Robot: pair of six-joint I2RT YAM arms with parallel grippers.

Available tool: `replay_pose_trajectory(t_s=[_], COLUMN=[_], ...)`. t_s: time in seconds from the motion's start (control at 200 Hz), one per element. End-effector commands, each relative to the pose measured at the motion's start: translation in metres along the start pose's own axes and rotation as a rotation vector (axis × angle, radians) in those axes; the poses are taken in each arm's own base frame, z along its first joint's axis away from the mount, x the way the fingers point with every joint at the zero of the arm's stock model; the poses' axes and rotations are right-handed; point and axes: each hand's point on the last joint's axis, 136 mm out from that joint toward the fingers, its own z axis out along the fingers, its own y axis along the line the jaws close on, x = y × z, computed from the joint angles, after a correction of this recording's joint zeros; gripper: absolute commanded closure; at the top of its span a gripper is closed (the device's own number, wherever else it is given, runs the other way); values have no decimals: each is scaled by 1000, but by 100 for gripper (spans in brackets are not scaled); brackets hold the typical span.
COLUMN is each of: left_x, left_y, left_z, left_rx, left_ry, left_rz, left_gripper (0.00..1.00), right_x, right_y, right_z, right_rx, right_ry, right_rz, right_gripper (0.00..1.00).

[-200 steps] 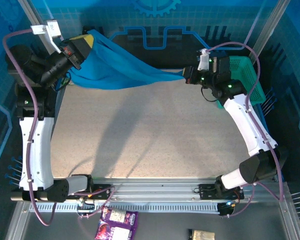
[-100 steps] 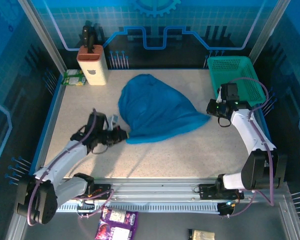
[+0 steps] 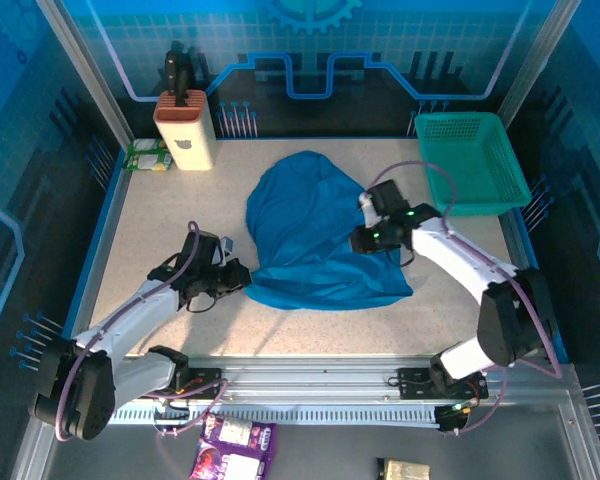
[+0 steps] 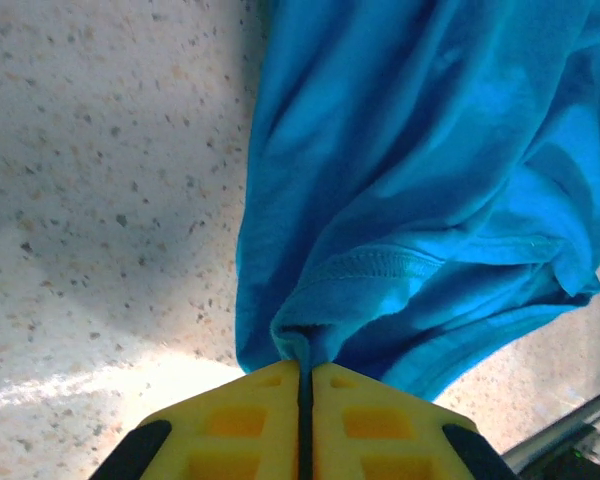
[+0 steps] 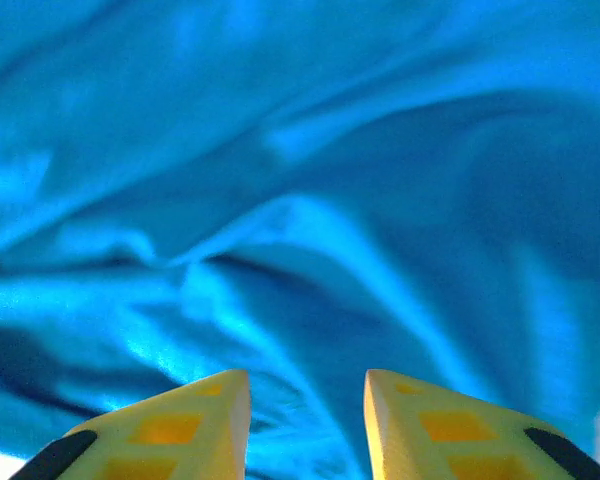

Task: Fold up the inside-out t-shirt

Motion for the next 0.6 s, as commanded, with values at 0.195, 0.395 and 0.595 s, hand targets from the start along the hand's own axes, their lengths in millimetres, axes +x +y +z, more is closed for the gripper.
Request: replay_pose_trajectory(t_s=[0.195,0.395,0.595], left_x=[-13,-19,-19], left_y=[11,10,13], left_z=[0,-4,-9], left_rx=[-78,-66,-72], left_ry=[-23,-41,-49], left_rz=[34,27,21], left_gripper=[89,89,90], right_x=[41,49,41], right_y=[27,42,47], right_z=[54,83,94], right_rx=[182,215,236], right_ry=[247,334,339], right_rz=[-500,-710,-744], right_gripper=[51,41,48])
